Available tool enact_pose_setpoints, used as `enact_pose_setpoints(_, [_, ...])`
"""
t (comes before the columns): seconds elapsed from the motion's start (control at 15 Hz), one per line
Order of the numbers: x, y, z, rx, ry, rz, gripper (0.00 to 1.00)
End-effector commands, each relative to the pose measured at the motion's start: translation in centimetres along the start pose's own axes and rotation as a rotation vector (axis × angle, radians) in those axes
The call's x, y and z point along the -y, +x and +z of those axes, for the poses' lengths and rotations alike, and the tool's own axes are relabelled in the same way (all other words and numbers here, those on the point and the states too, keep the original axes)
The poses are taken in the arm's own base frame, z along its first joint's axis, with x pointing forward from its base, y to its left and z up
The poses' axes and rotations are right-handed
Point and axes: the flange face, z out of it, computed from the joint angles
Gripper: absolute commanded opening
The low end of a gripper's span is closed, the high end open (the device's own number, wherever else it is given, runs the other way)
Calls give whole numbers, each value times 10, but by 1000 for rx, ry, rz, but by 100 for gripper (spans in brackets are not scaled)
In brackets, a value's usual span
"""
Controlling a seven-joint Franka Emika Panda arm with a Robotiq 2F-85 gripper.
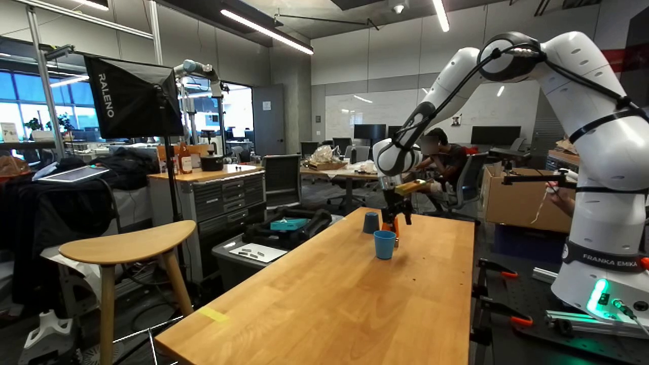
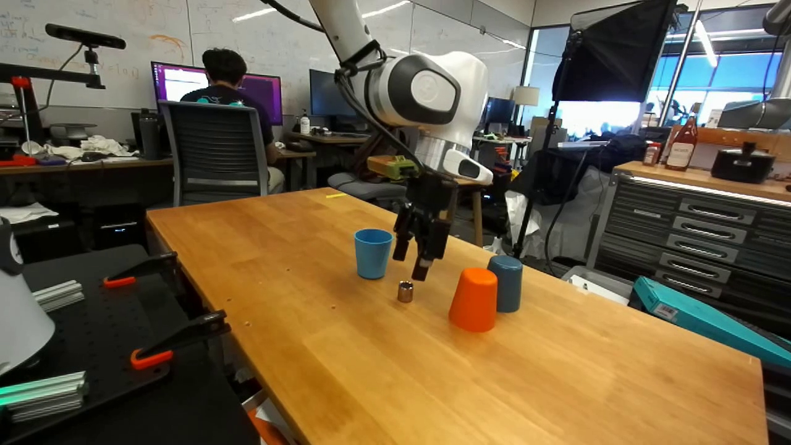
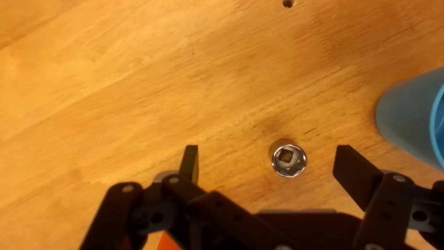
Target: Put the silver object in the blue cup
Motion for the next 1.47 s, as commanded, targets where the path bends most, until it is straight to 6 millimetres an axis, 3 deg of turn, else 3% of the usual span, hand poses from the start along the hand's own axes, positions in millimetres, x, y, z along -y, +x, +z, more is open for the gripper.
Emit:
enact_pose_setpoints(0.0, [5,15,20,-25,22,41,100])
enact_pose_setpoints(0.33, [11,18,43,-32,21,50,100])
enact_pose_setpoints(0.4, [12,18,46,-33,17,51,75])
enact_pose_setpoints(0.53, [10,20,51,-33,22,51,67])
enact_pose_setpoints(0.73, [7,23,57,-39,16,57,40])
enact_pose_setpoints(1.0, [-5,31,44,-47,42,80,12])
enact_pose_setpoints(1.2, [-14,33,28,-64,52,88,12])
enact_pose_setpoints(1.4, [-17,16,-7,-90,81,39,12])
